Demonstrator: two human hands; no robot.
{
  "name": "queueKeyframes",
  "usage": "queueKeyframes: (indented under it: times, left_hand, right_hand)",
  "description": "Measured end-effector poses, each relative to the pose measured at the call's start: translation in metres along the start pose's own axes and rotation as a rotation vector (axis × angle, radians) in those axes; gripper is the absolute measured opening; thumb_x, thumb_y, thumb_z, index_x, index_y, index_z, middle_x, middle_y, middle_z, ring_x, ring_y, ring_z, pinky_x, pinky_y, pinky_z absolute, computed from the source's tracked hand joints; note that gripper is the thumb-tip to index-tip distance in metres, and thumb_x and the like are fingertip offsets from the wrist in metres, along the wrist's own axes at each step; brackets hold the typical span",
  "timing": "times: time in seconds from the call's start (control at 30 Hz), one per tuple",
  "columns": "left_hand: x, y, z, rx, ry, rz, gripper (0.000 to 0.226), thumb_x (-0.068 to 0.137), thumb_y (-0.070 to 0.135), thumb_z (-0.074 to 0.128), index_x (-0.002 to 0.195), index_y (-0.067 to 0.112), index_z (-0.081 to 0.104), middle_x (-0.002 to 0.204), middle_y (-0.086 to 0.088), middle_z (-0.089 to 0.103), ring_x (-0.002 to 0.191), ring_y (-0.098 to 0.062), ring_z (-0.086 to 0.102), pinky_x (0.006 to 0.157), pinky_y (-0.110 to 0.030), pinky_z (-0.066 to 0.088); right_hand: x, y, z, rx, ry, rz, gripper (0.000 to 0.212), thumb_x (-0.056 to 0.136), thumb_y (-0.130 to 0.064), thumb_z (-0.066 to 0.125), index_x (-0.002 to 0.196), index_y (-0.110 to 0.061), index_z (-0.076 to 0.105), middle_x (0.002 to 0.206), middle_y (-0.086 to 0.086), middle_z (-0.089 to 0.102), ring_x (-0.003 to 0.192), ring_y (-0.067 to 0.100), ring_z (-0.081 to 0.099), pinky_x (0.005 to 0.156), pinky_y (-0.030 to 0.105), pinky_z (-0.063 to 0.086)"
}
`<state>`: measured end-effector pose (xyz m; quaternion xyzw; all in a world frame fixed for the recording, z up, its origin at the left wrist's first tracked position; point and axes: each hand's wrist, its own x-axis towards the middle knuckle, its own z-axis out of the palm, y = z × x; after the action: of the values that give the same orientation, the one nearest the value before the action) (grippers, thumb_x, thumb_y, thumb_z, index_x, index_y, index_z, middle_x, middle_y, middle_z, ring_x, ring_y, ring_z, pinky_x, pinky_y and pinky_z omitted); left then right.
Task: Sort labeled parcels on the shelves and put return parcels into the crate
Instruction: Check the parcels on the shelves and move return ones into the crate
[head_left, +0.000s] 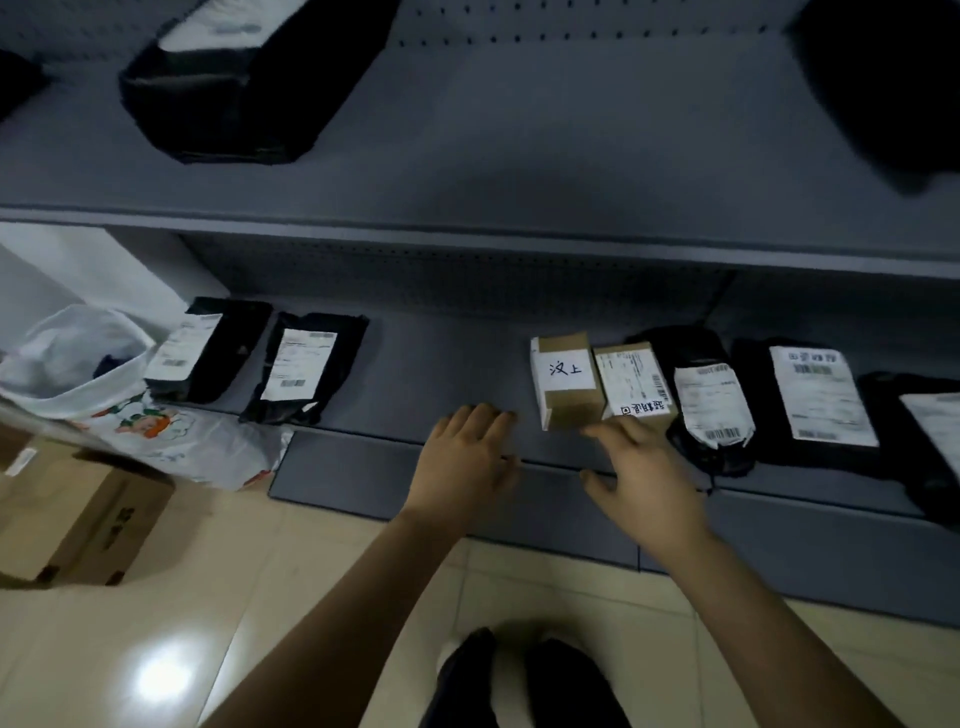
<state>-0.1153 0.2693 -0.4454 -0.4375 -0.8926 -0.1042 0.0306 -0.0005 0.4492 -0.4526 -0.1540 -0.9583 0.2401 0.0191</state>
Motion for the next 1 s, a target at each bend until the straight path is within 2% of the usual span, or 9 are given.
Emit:
queueKeyframes:
  times: [0.23,0.33,0.43,0.53,0.63,0.73,0.8,0.9,1.0]
  left_hand:
    - [0.024,-0.033,0.06,-0.102,-0.059,0.071,0.041,0.089,0.033,0.062,0.125,0.016,0.056,0.125,-0.006,0.057,0.113,-0.027,0.054,0.094,-0.037,0.042]
    - [0.038,-0.039,0.085,-0.13,-0.03,0.135,0.044,0.076,0.027,0.074,0.116,0.012,0.061,0.111,-0.008,0.064,0.098,-0.028,0.063,0.082,-0.038,0.052]
    - [0.051,-0.044,0.112,-0.181,0.0,0.126,0.051,0.074,0.025,0.076,0.121,0.011,0.059,0.115,-0.008,0.064,0.101,-0.028,0.064,0.083,-0.037,0.053]
    - [0.065,-0.043,0.132,-0.224,-0.015,0.09,0.058,0.085,0.028,0.068,0.138,0.013,0.047,0.134,-0.008,0.054,0.119,-0.027,0.053,0.096,-0.036,0.046]
    - [0.077,-0.038,0.148,-0.314,-0.055,0.026,0.068,0.092,0.032,0.059,0.151,0.018,0.027,0.152,-0.002,0.037,0.134,-0.022,0.039,0.107,-0.031,0.036]
    - [0.076,-0.035,0.159,-0.419,-0.113,-0.057,0.072,0.094,0.037,0.056,0.154,0.022,0.018,0.159,0.003,0.023,0.14,-0.018,0.032,0.107,-0.028,0.035]
    - [0.07,-0.037,0.163,-0.457,-0.123,-0.104,0.073,0.094,0.037,0.056,0.154,0.023,0.017,0.16,0.003,0.02,0.141,-0.017,0.032,0.105,-0.026,0.036]
    - [0.059,-0.045,0.162,-0.459,-0.12,-0.127,0.074,0.094,0.036,0.056,0.154,0.025,0.014,0.156,0.003,0.028,0.135,-0.017,0.039,0.1,-0.023,0.039]
    - [0.056,-0.05,0.161,-0.448,-0.124,-0.107,0.073,0.095,0.035,0.056,0.154,0.026,0.014,0.151,0.002,0.037,0.129,-0.017,0.046,0.095,-0.023,0.043]
  right_hand:
    - [0.026,0.019,0.054,0.047,0.13,0.162,0.045,0.079,-0.013,0.074,0.122,-0.012,0.061,0.116,0.011,0.059,0.108,0.03,0.057,0.084,0.035,0.05]
    - [0.045,0.033,0.07,0.07,0.178,0.176,0.051,0.081,-0.013,0.073,0.129,-0.016,0.056,0.117,0.007,0.056,0.106,0.028,0.056,0.084,0.03,0.047]
    - [0.068,0.048,0.084,0.088,0.23,0.193,0.057,0.081,-0.01,0.071,0.135,-0.018,0.052,0.121,0.006,0.054,0.105,0.026,0.056,0.084,0.026,0.044]
    - [0.086,0.059,0.098,0.103,0.26,0.199,0.058,0.082,-0.008,0.069,0.136,-0.018,0.051,0.126,0.007,0.053,0.112,0.026,0.052,0.086,0.026,0.043]
    - [0.094,0.063,0.111,0.1,0.255,0.198,0.057,0.084,-0.007,0.066,0.138,-0.017,0.05,0.131,0.009,0.053,0.125,0.027,0.042,0.098,0.03,0.04]
    - [0.094,0.06,0.116,0.191,0.288,0.211,0.057,0.084,-0.005,0.066,0.137,-0.016,0.051,0.128,0.011,0.055,0.123,0.027,0.045,0.098,0.03,0.04]
    - [0.091,0.057,0.119,0.303,0.32,0.204,0.059,0.08,-0.003,0.069,0.135,-0.017,0.054,0.124,0.008,0.057,0.112,0.022,0.054,0.098,0.031,0.046]
    - [0.091,0.057,0.125,0.405,0.318,0.263,0.069,0.078,-0.002,0.072,0.14,-0.017,0.047,0.118,0.001,0.053,0.092,0.012,0.058,0.09,0.028,0.051]
    - [0.095,0.06,0.134,0.433,0.287,0.265,0.065,0.078,-0.005,0.074,0.137,-0.015,0.049,0.113,-0.002,0.057,0.098,0.018,0.062,0.088,0.029,0.052]
